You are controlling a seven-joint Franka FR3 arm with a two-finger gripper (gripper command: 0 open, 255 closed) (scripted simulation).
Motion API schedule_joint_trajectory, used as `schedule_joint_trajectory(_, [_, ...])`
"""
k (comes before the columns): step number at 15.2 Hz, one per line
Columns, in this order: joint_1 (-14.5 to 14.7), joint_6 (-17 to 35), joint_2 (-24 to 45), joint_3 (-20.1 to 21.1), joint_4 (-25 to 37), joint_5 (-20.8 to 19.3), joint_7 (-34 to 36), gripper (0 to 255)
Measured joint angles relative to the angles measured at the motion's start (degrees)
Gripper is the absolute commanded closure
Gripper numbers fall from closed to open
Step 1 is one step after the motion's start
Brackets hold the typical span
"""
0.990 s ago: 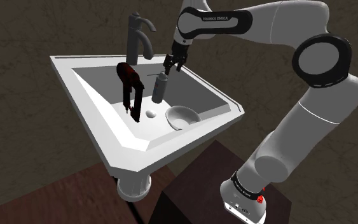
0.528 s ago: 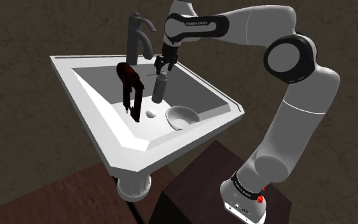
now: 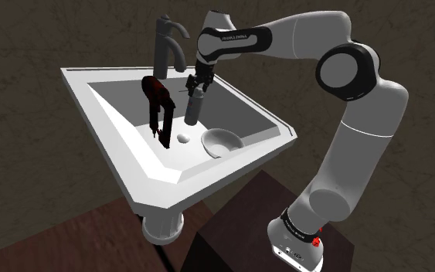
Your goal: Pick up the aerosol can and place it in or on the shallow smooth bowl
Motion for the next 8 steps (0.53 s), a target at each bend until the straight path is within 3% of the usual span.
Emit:
schedule_joint_trajectory(4, [0.01,0.14,0.03,0.01,-0.09,0.0,0.02,0])
schedule_joint_trajectory(5, [0.01,0.14,0.03,0.01,-0.09,0.0,0.02,255])
schedule_joint_trajectory(8, [0.01,0.13,0.0,0.01,-0.07,0.0,0.02,255])
